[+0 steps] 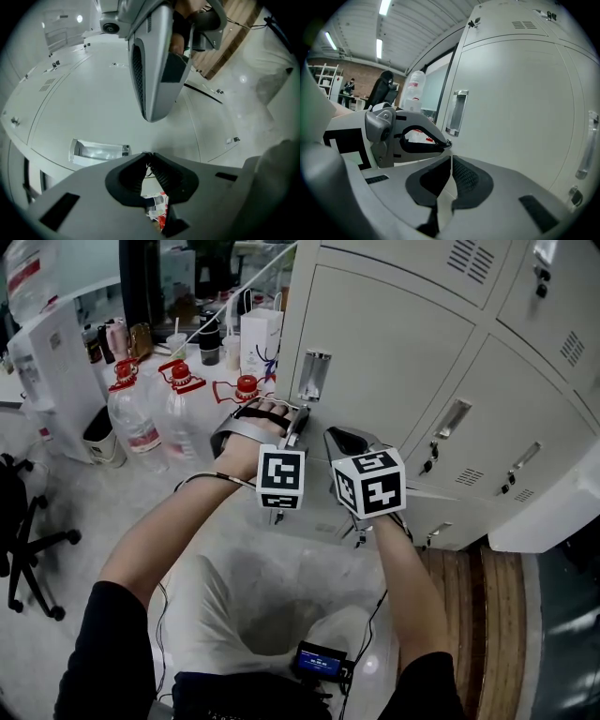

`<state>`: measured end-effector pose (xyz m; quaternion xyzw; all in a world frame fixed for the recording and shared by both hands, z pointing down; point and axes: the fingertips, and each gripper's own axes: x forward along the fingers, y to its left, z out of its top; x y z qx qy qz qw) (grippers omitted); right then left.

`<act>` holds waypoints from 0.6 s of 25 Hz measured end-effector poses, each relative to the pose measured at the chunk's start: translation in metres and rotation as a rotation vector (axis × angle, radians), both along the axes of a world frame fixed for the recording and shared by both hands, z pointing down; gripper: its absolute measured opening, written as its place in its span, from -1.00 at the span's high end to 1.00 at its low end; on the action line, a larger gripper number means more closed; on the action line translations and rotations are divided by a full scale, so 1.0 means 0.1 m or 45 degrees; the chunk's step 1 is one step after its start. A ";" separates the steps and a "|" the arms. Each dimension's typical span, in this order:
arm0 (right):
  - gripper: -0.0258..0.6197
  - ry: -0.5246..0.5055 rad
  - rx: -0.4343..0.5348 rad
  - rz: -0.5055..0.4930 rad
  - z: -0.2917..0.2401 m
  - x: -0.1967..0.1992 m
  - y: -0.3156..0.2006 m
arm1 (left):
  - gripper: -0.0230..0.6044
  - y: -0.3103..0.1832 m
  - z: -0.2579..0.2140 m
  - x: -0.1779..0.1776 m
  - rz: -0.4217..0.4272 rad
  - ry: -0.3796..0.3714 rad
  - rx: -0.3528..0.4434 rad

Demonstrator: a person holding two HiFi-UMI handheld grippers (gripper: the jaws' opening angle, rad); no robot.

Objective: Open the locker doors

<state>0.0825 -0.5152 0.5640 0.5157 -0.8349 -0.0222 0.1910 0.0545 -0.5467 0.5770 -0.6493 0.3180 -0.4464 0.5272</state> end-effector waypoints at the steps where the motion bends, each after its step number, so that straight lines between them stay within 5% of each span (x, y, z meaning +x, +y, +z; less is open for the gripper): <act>1: 0.81 0.002 -0.002 0.002 0.01 0.00 0.00 | 0.74 0.00 0.00 0.00 0.006 -0.030 0.007; 8: 0.81 0.011 -0.006 0.001 0.00 0.00 0.00 | 0.74 -0.01 0.02 0.00 0.052 -0.163 0.041; 15: 0.81 0.016 -0.012 0.000 0.04 -0.01 0.00 | 0.72 0.00 0.06 0.01 0.059 -0.083 -0.020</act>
